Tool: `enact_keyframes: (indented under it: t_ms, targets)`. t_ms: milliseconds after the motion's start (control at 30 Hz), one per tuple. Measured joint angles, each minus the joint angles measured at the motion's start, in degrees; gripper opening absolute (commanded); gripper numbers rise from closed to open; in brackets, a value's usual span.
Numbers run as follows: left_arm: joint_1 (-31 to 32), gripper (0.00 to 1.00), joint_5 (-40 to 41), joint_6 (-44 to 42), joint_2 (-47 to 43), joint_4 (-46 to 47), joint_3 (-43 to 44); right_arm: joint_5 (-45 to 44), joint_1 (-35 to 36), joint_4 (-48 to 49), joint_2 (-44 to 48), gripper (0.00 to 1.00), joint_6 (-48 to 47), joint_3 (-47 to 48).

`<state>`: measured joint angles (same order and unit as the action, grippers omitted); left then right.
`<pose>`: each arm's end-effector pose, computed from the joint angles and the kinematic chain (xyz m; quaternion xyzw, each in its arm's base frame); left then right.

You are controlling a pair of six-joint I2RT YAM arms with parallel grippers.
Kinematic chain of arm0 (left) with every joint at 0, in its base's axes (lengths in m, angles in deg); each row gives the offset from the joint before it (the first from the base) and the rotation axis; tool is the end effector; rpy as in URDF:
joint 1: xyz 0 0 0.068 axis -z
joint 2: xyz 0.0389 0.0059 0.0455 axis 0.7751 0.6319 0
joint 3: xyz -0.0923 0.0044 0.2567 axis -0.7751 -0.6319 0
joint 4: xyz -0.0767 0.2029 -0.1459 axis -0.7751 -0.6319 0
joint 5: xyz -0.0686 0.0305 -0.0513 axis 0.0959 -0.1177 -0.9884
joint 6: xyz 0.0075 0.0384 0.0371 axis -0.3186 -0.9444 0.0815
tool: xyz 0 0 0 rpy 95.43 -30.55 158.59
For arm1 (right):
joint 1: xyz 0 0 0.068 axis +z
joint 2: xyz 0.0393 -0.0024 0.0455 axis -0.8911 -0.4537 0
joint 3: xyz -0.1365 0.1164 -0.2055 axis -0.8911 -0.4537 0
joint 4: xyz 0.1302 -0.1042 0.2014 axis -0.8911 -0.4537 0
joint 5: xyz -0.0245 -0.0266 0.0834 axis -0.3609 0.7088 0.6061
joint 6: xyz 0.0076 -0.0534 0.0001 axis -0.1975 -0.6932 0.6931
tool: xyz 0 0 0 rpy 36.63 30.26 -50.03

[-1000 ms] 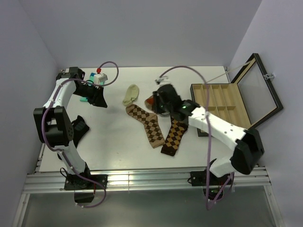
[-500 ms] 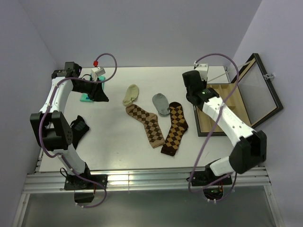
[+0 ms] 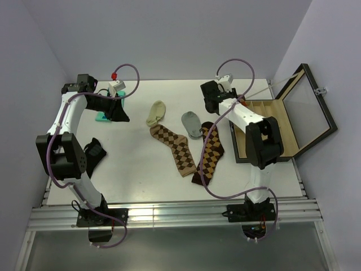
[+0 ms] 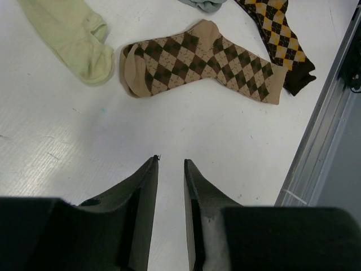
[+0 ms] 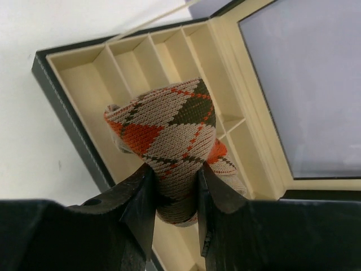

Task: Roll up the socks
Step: Place the sock in the storage box.

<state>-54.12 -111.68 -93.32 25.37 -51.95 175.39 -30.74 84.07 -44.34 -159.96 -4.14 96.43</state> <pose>0.3539 -0.0085 0.3047 0.3501 0.8110 -0.3671 0.2914 0.3896 0.1168 0.2418 0.0604 0.8372 -0.3953 0.3731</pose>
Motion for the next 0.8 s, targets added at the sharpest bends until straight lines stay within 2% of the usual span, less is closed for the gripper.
enact_keyframes:
  t_ms: [300, 567, 800]
  targets:
    - [0.00, 0.30, 0.00, -0.52, 0.02, -0.17, 0.00, -3.28, -0.33, 2.43, -5.86, 0.00, -5.38, 2.05]
    - [0.00, 0.31, 0.00, -1.25, 0.07, -0.61, 0.00, -1.95, -1.33, 6.78, -6.99, 0.00, -10.36, 2.05]
    - [0.02, 0.30, 0.00, -1.20, 0.20, -0.61, 0.00, 0.68, -1.60, 7.21, -11.89, 0.00, -11.63, 2.56]
